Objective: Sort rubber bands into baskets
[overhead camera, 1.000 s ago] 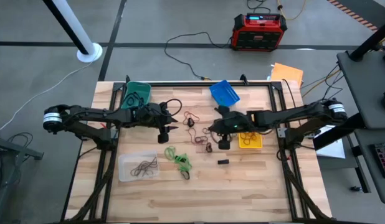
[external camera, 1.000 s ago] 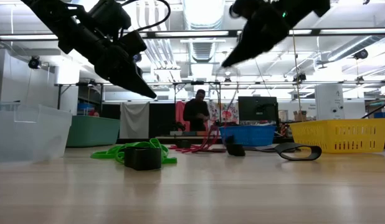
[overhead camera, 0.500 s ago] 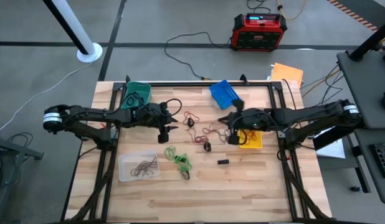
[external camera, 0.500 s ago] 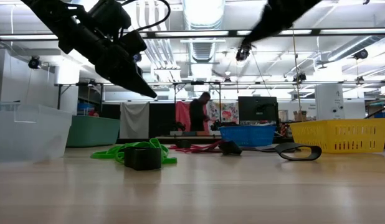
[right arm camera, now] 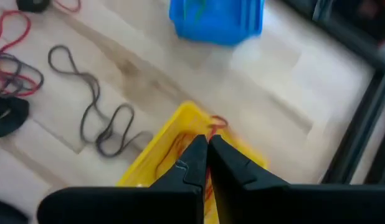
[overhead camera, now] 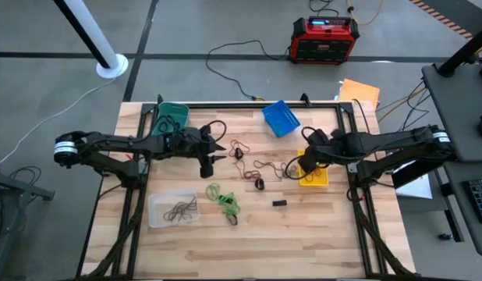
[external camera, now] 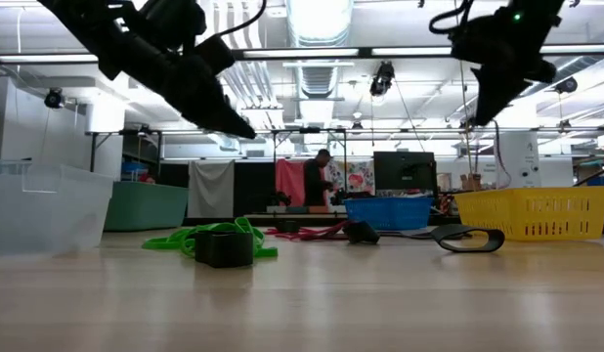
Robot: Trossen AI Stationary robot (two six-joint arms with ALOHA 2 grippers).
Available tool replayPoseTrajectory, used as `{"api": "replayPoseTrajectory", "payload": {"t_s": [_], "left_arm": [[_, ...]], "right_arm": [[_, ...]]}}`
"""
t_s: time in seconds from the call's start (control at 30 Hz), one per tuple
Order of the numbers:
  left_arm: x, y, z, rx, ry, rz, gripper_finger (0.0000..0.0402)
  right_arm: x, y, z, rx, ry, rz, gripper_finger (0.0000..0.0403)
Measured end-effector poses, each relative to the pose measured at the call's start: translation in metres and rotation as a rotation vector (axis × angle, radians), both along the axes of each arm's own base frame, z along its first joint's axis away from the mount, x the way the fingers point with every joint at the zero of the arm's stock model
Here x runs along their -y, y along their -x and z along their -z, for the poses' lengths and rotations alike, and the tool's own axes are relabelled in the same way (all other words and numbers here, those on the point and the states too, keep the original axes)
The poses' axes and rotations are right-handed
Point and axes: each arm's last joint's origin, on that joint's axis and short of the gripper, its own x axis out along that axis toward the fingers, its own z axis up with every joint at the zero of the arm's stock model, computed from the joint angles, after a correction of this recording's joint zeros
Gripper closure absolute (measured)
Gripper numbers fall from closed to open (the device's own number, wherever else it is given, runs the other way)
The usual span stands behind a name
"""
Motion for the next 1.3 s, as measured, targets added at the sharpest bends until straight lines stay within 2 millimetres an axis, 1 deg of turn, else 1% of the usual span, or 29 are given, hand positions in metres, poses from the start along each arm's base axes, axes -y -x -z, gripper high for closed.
{"api": "replayPoseTrajectory", "payload": {"t_s": [0.07, 0.2, 0.33, 0.53, 0.67, 0.8, 0.97, 1.07, 1.2, 1.3], "left_arm": [[0.0, -0.002, -0.004, 0.011, -0.002, 0.0, 0.0283], [-0.001, -0.004, -0.01, 0.031, -0.007, 0.0, 0.0283], [-0.001, -0.006, -0.014, 0.041, -0.01, 0.001, 0.0283], [-0.001, -0.006, -0.014, 0.043, -0.011, 0.001, 0.0283], [-0.001, -0.006, -0.014, 0.043, -0.01, 0.001, 0.0283], [-0.001, -0.006, -0.014, 0.044, -0.009, -0.001, 0.0283], [-0.001, -0.007, -0.015, 0.061, -0.001, -0.006, 0.0283], [-0.002, -0.007, -0.016, 0.071, 0.001, -0.008, 0.0283], [-0.002, -0.007, -0.016, 0.071, 0.002, -0.009, 0.0283], [-0.002, -0.007, -0.016, 0.07, 0.002, -0.008, 0.0283]], "right_arm": [[-0.003, -0.003, 0.004, -0.008, -0.058, 0.011, 0.0394], [-0.009, -0.01, 0.014, -0.069, -0.155, -0.023, 0.0394], [-0.013, -0.018, 0.027, -0.148, -0.208, -0.043, 0.0394], [-0.013, -0.028, 0.042, -0.238, -0.191, -0.059, 0.0394], [-0.009, -0.03, 0.042, -0.225, -0.068, -0.008, 0.0394], [0.005, -0.028, 0.037, -0.158, 0.045, 0.127, 0.0393], [0.029, -0.022, 0.031, -0.136, 0.039, 0.219, 0.0378], [0.046, -0.02, 0.031, -0.136, -0.039, 0.273, 0.0358], [0.067, -0.017, 0.033, -0.152, -0.14, 0.235, 0.0324], [0.08, -0.017, 0.032, -0.101, -0.198, 0.237, 0.0295]]}}
